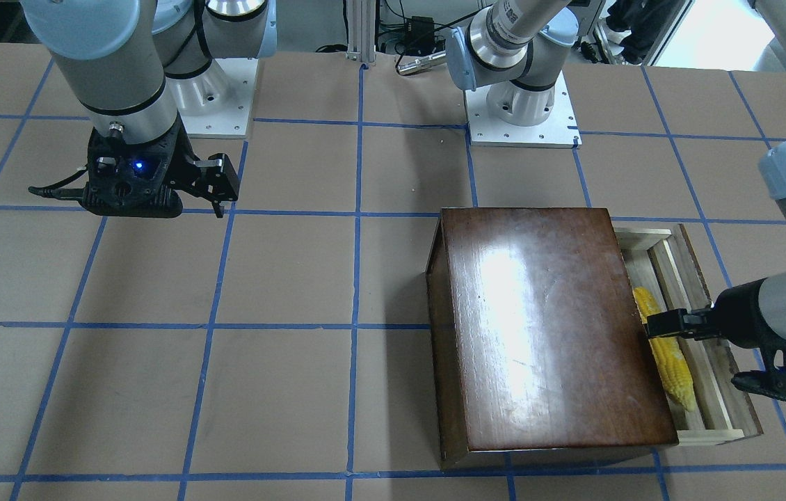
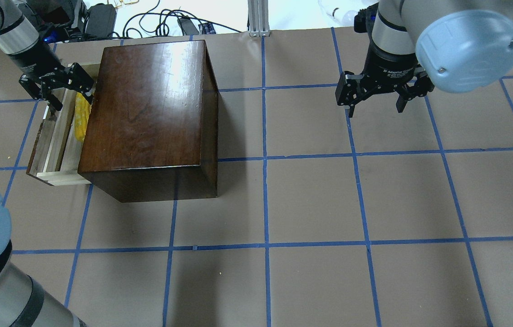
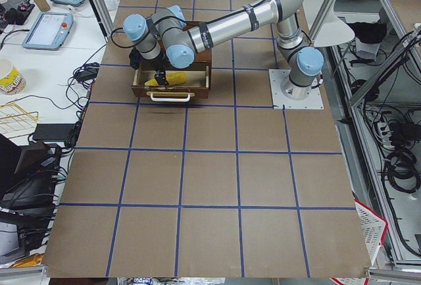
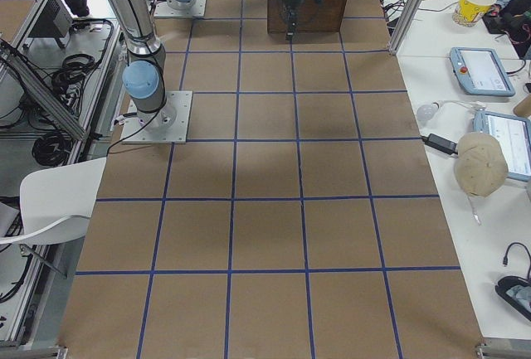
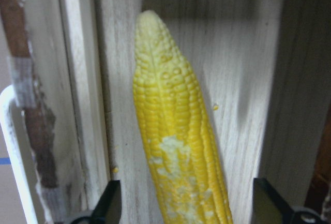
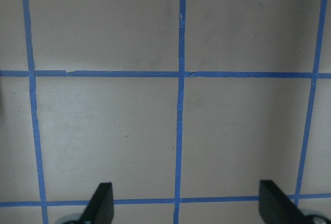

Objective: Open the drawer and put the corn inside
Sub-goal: 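Lower the corn into the drawer and open the left gripper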

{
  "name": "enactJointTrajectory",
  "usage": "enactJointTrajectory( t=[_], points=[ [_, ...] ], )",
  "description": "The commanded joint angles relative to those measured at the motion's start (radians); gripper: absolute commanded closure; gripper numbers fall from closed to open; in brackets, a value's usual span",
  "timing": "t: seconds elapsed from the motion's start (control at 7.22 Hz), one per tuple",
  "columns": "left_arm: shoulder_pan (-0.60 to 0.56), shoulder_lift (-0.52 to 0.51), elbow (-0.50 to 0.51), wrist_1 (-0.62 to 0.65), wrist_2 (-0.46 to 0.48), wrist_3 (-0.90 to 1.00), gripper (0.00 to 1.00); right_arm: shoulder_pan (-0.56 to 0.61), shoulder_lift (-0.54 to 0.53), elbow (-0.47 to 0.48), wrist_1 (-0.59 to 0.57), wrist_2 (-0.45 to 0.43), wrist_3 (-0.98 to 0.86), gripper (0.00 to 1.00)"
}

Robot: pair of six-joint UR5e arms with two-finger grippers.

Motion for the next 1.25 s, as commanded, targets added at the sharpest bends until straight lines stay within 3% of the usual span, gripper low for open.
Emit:
enactJointTrajectory(
  t=[0.0, 0.55, 1.11],
  points=[
    [-0.003, 0.035, 0.011, -0.037, 0.008, 0.0, 0.0, 0.0, 0.0, 0.0, 0.0, 0.0, 0.0, 0.0],
    [-0.017, 0.113, 0.097, -0.086, 0.091, -0.006, 0.0, 0.0, 0.0, 0.0, 0.0, 0.0, 0.0, 0.0],
    [-0.251, 0.194, 0.089, -0.107, 0.09, -0.24, 0.0, 0.0, 0.0, 0.0, 0.0, 0.003, 0.0, 0.0]
  ],
)
